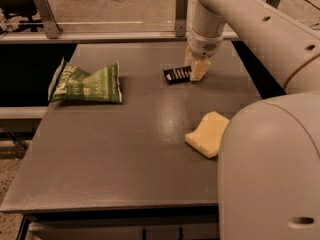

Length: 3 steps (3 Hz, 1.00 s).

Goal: Pick rxbar chocolate

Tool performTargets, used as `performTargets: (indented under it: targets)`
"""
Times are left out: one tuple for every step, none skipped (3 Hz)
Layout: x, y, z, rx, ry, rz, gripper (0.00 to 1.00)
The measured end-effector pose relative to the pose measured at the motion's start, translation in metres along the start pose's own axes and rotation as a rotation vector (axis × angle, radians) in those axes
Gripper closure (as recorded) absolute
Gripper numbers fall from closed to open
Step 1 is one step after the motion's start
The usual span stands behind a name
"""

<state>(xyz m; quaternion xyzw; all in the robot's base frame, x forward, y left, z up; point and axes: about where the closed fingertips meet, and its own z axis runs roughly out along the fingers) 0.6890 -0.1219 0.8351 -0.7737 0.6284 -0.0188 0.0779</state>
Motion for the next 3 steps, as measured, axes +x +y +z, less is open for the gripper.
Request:
performTargets:
  targets:
    - [-0.004, 0.003, -0.024, 0.078, -0.068, -0.015, 1.0]
    - [-0.012, 0.011, -0.057, 0.164, -0.11, -0.032, 1.0]
    - [-0.012, 0.011, -0.057, 0.164, -0.11, -0.032, 1.0]
